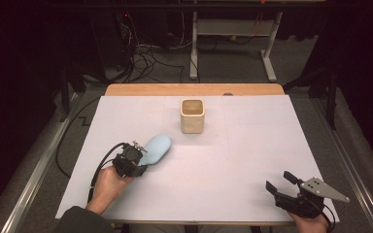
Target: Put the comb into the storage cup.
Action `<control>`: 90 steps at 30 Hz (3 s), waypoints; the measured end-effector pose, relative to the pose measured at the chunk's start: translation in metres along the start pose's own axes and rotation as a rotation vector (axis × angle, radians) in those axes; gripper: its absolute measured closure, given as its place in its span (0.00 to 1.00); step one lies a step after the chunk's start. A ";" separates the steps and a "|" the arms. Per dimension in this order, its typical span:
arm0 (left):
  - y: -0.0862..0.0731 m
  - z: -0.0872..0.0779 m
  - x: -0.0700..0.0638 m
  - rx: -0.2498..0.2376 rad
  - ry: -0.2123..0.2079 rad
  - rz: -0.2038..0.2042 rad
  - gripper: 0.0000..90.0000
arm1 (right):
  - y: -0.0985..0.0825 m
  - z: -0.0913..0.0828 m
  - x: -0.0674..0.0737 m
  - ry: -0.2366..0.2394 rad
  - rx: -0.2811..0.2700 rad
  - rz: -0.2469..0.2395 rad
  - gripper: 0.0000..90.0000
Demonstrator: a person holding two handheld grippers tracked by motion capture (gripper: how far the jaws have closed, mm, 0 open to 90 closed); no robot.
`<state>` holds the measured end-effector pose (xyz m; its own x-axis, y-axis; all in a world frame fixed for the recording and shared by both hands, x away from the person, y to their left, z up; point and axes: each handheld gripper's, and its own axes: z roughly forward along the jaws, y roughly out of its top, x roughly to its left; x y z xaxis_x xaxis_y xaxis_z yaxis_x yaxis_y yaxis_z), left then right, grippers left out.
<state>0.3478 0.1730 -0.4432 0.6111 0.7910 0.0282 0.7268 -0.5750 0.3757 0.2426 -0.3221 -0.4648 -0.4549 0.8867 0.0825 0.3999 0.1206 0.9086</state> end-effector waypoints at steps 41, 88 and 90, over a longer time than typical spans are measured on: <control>-0.025 -0.035 -0.027 -0.236 -0.140 -0.005 0.77 | 0.003 -0.003 0.007 0.025 -0.039 0.006 0.24; -0.018 -0.036 -0.073 -0.315 -0.209 0.127 0.77 | 0.019 0.024 0.079 0.216 -0.083 -0.094 0.25; -0.017 -0.035 -0.074 -0.315 -0.214 0.133 0.77 | 0.019 0.025 0.081 0.221 -0.085 -0.094 0.24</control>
<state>0.2794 0.1312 -0.4192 0.7689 0.6336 -0.0851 0.5257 -0.5510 0.6481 0.2336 -0.2365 -0.4509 -0.6536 0.7531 0.0750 0.2838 0.1520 0.9468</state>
